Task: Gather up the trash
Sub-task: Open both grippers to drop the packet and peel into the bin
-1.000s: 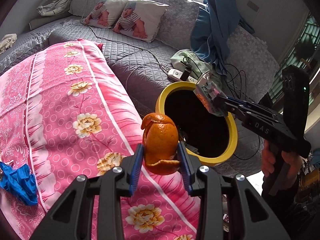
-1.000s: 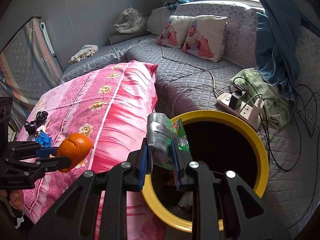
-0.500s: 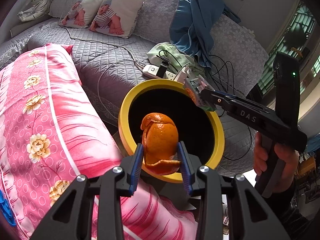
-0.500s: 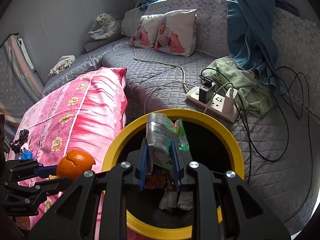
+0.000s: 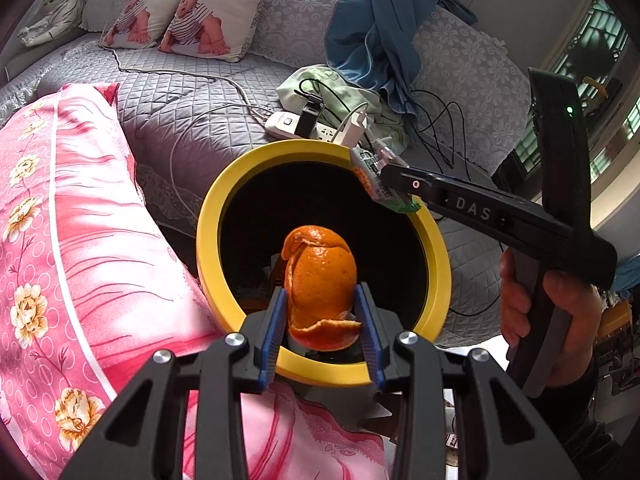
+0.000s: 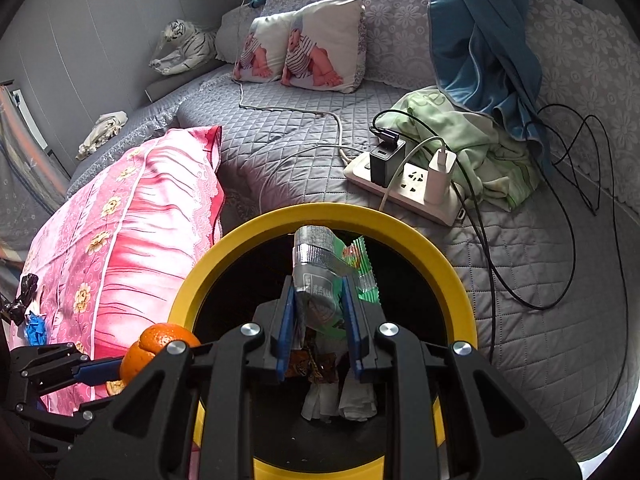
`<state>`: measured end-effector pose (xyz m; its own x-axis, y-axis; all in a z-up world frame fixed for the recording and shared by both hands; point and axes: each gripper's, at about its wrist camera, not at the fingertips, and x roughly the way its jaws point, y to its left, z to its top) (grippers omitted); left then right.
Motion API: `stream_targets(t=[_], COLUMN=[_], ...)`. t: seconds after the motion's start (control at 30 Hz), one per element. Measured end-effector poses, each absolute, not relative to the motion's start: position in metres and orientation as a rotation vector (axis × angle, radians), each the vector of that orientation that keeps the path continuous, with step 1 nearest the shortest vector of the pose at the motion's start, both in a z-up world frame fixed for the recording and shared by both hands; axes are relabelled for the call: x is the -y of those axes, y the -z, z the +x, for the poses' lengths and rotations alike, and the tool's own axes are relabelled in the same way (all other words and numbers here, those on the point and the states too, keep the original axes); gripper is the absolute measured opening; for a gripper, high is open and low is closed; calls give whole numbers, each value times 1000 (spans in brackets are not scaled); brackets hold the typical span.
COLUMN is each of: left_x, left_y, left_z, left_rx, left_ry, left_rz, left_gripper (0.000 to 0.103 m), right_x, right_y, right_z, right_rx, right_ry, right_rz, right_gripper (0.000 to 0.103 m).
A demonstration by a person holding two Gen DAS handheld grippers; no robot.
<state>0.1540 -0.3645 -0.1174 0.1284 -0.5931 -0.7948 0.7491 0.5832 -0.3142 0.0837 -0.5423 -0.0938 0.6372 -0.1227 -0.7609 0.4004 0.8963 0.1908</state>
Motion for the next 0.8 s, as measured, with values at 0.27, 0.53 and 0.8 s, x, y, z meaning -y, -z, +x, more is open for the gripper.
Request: stream_targets(t=[0.27,0.53,0.8], left_x=[372,370,357], left_y=[127,127,118], left_z=[154,156,158], left_rx=[-1076,-1070,-1039], left_ry=[980,993,981], left_rz=[191,155,114], left_gripper=[33,41,52], right_x=[548,556,560], right_y=[103,107,103], right_z=[90,89,84], right_rx=[-857,-857,-845], right_ry=[319,329,342], right_rz=[372,406,414], right_gripper=[22,30,32])
